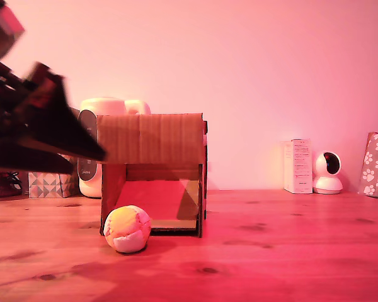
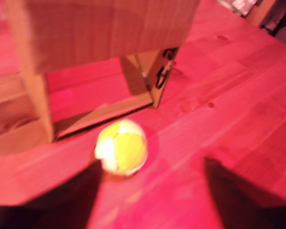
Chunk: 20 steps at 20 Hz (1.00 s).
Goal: Drop the footbag into the cardboard dice tower
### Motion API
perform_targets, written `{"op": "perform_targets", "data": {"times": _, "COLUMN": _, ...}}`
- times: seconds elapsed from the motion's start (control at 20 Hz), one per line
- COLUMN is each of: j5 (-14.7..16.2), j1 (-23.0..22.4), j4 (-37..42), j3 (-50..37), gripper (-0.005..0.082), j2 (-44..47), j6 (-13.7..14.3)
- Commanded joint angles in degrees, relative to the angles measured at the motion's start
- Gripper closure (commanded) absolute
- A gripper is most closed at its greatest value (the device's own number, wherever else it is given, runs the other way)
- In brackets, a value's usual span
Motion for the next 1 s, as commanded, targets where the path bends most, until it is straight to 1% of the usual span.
{"op": "perform_targets", "data": {"times": 0.0, "j5": -0.22, "j1": -0.07, "j4": 3.08, "j3": -0.90, "gripper": -0.0014, "j2": 2.86, "j6": 0.35}}
{"op": "perform_targets", "data": {"times": 0.05, "j5": -0.22, "j1": -0.09, "j4": 5.11, "j3": -0.90, "gripper": -0.0014, "j2": 4.68, "j6": 0.85}}
{"op": "perform_targets", "data": {"times": 0.25, "j5": -0.94, "j1": -0.09, "j4": 12.66, "j3": -0.87, "gripper": -0.0013, "j2": 11.96, "j6": 1.38}}
{"op": "perform_targets", "data": {"times": 0.55, "j5": -0.96, "j1": -0.09, "j4": 16.15, "j3": -0.87, "gripper": -0.0014, "j2": 16.85, "j6": 1.38}}
{"op": "perform_targets", "data": {"times": 0.7, "j5": -1.07, "j1": -0.09, "j4": 19.21, "j3": -0.85, "gripper": -0.0013, "j2": 18.95, "j6": 1.40}}
{"op": "perform_targets", "data": {"times": 0.8, "j5": -1.64, "j1": -0.09, "j4": 21.22, "j3": -0.85, "gripper": -0.0013, "j2": 20.17, "j6": 2.08}}
{"op": "perform_targets", "data": {"times": 0.95, "j5": -1.81, "j1": -0.07, "j4": 24.15, "j3": -0.72, "gripper": -0.0013, "j2": 22.75, "j6": 2.29}}
